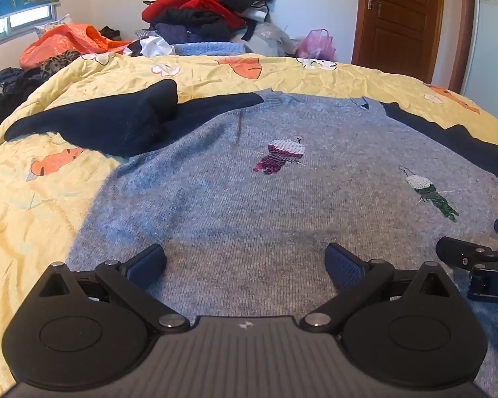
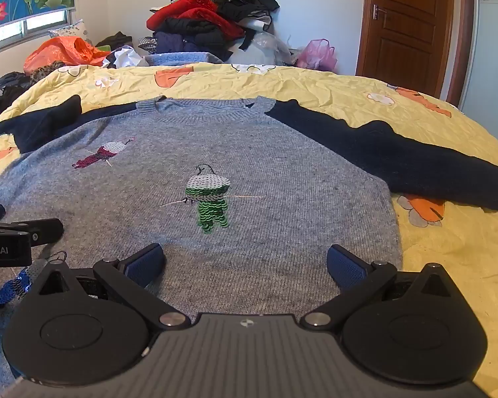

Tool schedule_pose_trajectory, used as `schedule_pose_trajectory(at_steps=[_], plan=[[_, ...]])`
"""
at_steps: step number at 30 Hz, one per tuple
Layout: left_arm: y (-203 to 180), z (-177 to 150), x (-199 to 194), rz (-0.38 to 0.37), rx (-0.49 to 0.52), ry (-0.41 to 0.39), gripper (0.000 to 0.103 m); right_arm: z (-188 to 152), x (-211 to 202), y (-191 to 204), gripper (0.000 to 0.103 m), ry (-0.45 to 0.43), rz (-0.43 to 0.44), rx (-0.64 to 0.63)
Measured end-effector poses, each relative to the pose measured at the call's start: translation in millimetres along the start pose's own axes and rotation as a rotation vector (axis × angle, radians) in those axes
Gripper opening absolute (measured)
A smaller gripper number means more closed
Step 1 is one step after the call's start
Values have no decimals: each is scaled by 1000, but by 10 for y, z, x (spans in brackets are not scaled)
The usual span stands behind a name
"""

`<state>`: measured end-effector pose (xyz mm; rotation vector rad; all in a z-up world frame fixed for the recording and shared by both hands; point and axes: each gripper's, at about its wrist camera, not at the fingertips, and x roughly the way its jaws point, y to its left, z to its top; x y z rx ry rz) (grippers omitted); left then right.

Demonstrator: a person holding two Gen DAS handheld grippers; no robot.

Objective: Fold small clothes

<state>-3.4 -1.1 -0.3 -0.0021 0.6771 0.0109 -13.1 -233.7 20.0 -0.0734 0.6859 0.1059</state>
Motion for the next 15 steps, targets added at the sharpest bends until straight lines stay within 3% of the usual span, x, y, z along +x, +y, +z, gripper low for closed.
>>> schedule_pose_trajectory(at_steps=[5,15], plan=[[-1,33,51,-1,-2,45,103,0,-1,0,103,1,2,3],[-16,46,39,-6,-7,49,103,0,-2,0,103,1,3,3]])
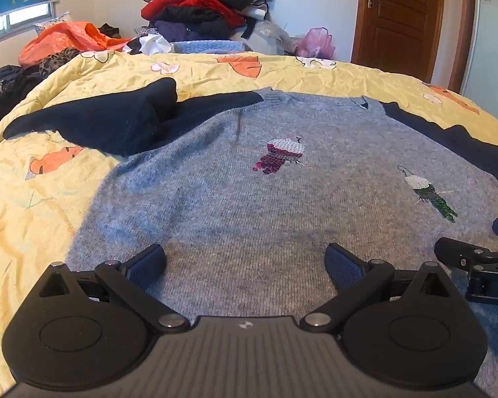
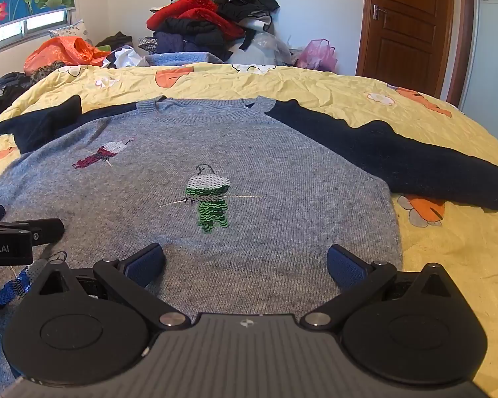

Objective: Fold small clothes

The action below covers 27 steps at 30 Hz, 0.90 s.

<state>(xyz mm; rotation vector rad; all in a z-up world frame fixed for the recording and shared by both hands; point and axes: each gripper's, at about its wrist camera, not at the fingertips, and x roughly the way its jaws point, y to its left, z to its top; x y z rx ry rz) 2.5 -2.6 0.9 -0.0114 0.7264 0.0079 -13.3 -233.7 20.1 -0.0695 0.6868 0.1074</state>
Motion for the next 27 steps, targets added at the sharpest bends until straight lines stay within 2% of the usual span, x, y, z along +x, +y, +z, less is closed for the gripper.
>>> schedule_pose_trajectory(at_steps=[27], plan=[[-3,-10,-15,10,11,-7,103,0,-1,0,103,0,0,0]])
